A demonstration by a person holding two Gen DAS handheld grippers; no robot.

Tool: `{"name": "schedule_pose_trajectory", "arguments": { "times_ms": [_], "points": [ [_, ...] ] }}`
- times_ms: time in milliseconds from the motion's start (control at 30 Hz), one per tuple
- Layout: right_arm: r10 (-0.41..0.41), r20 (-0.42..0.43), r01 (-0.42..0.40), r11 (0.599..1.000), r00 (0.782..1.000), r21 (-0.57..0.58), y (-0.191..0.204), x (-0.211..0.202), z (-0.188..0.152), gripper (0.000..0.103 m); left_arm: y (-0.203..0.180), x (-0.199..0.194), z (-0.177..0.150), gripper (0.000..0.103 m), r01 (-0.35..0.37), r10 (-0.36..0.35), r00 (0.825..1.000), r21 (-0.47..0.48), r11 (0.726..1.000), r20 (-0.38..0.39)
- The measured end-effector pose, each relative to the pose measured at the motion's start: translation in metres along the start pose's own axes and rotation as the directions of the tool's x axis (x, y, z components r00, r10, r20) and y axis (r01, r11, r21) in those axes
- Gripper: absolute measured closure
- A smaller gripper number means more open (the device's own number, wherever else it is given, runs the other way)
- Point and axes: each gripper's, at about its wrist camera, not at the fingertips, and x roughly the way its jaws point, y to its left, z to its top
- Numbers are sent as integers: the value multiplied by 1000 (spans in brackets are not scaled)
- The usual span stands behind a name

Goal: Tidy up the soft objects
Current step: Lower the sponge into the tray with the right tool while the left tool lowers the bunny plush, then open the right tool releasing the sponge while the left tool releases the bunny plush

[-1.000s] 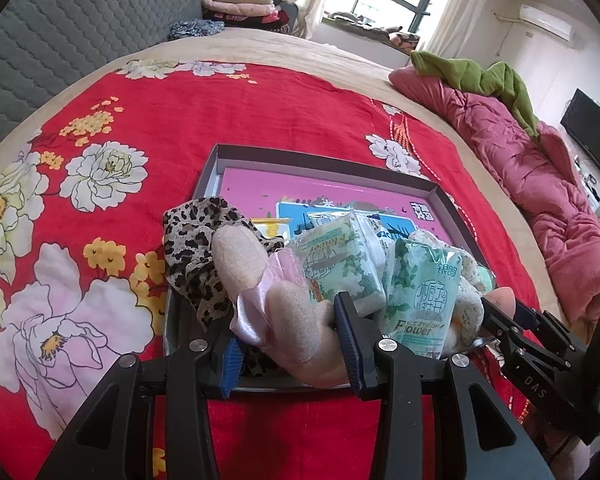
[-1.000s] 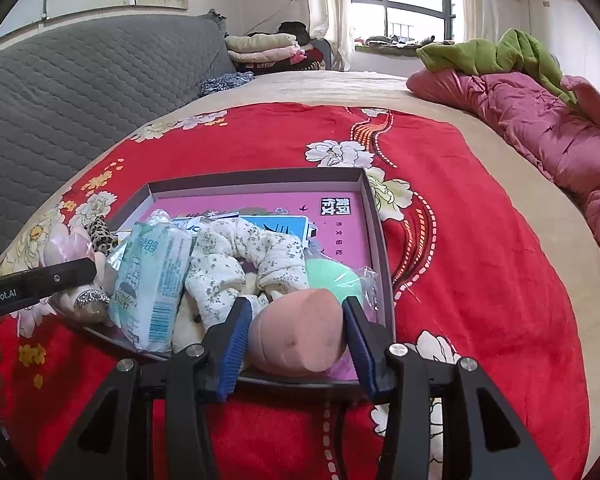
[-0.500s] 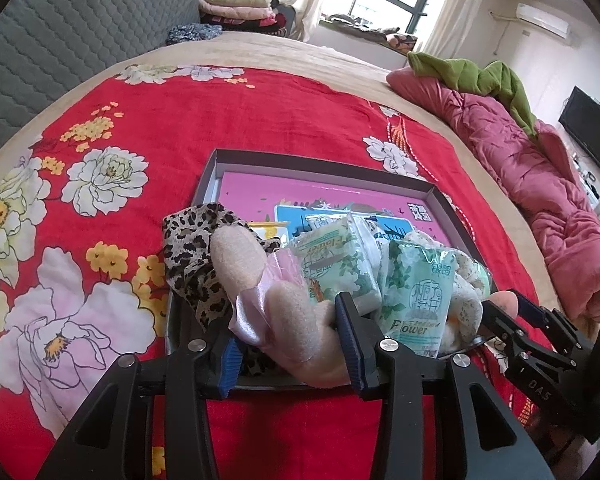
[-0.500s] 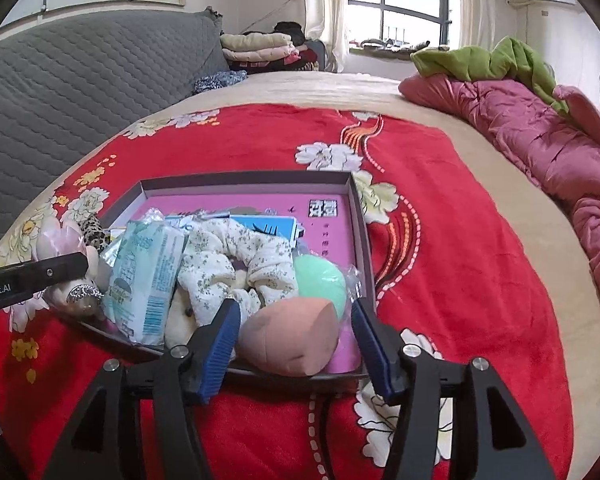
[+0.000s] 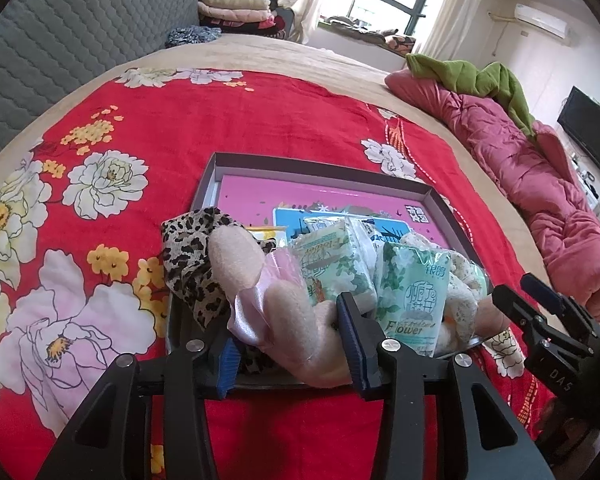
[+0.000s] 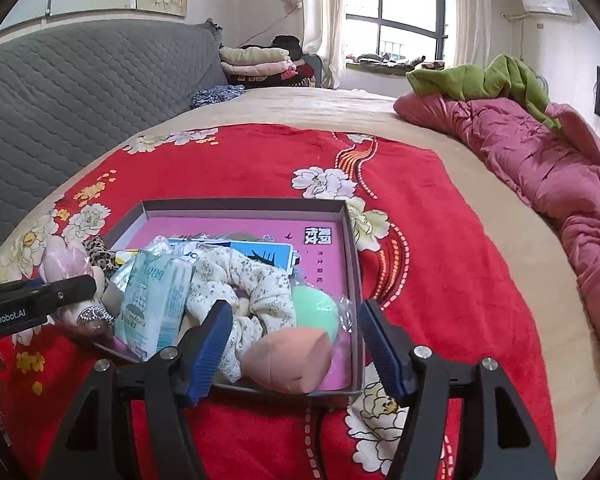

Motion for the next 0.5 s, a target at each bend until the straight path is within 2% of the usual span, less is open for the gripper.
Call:
{"name": "schedule_pose_trajectory", "arguments": {
  "times_ms": [233,433,500],
  "points": [
    [-5,27,5,1000,1000,-8,5,-10,5,34,2,-4,2,47,9,-9,1000,-9,1000,4],
    [18,47,-17,1000,999,-11,11,-23,6,33,-1,-13,2,36,-3,3,1000,-9,1000,21],
    [38,48,-38,999,998,-4,13,-27,6,33,-2,-21,2,30,-5,6,999,-15,1000,40]
  ]
}}
